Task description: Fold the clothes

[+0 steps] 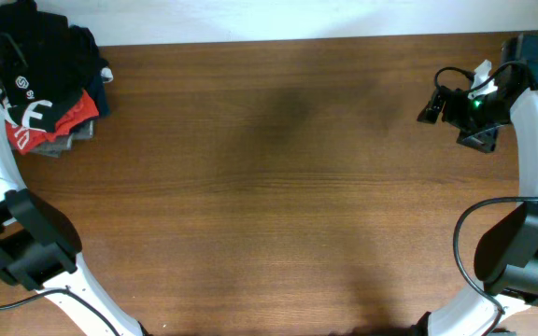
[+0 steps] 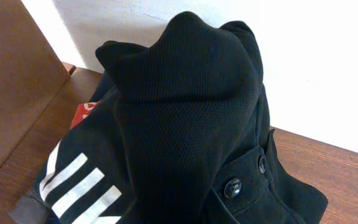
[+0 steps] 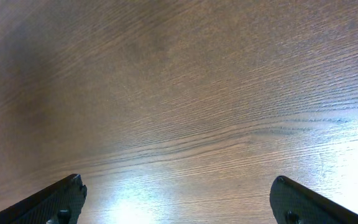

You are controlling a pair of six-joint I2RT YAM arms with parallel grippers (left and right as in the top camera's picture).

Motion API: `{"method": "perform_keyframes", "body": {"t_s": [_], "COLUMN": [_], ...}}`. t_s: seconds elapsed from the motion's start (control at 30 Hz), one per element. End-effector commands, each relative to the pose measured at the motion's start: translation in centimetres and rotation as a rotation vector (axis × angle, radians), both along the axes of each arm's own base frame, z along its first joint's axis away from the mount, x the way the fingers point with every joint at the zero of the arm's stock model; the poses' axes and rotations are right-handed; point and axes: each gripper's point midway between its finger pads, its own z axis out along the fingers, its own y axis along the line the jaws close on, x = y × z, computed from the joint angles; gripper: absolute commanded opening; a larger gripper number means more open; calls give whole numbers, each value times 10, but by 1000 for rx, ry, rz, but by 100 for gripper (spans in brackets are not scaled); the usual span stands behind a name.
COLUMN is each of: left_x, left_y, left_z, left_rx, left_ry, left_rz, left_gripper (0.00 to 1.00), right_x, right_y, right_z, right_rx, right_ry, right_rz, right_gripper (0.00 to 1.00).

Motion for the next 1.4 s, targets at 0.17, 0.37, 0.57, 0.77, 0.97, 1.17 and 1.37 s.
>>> {"method": "perform_keyframes", "body": {"t_s": [0.17,0.37,0.57,0.77,0.97,1.17,1.37], "left_x": [-2,-13,-23,-36,-33,-25,-7], "left_y": [42,75,91,98,87,54,29], "left_z": [-39,-81,-82,-68,7,76,92], "left_rx": [20,34,56,94,147,94,62], "left_ry": [54,130,148,168,19,-172,-257], "left_rz": [115,208,261,320,307,180,41], "left_gripper": [11,56,99,99,99,99,24], "right_x": [-8,-8,-9,-10,-9,-9,-9], "right_y": [4,5,5,5,5,5,5], "right_z": [-8,-8,-9,-9,-9,-9,-9], "right_rx": [2,3,4,5,4,4,4], "right_ry": [46,49,54,56,52,52,52], "right_rz": [7,7,7,7,7,7,7], "right_gripper": [99,99,99,99,99,99,99]}}
